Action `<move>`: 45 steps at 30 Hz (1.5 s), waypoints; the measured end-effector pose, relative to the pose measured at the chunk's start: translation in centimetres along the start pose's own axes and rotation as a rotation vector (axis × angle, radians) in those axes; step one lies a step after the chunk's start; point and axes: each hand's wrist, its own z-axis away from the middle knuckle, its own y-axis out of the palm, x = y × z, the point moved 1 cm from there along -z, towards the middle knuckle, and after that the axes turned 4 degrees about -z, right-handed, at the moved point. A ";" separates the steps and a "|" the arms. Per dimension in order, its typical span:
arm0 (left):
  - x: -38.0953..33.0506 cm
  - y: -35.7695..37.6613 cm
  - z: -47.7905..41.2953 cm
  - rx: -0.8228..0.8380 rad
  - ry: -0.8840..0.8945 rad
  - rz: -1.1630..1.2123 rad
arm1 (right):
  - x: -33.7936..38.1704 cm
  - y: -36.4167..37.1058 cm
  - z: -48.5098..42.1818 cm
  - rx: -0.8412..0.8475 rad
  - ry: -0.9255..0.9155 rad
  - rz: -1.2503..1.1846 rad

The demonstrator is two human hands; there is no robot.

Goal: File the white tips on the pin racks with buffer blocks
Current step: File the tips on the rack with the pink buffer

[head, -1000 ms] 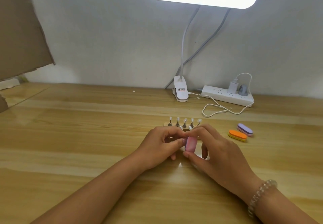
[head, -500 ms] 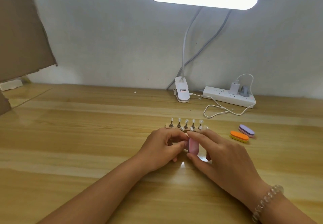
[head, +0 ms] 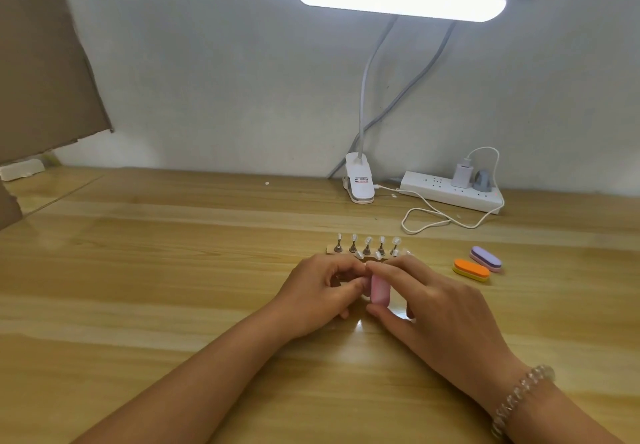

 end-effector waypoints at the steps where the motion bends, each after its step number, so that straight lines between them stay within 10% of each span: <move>1: 0.0 0.0 0.0 0.020 0.003 -0.017 | 0.0 0.0 0.0 -0.012 0.005 0.001; 29: -0.4 0.2 0.4 0.056 0.055 0.023 | -1.4 0.3 -0.5 -0.078 0.331 -0.580; 45: -0.1 0.3 0.2 0.068 0.067 0.036 | -1.8 0.7 -0.5 -0.029 0.322 -0.419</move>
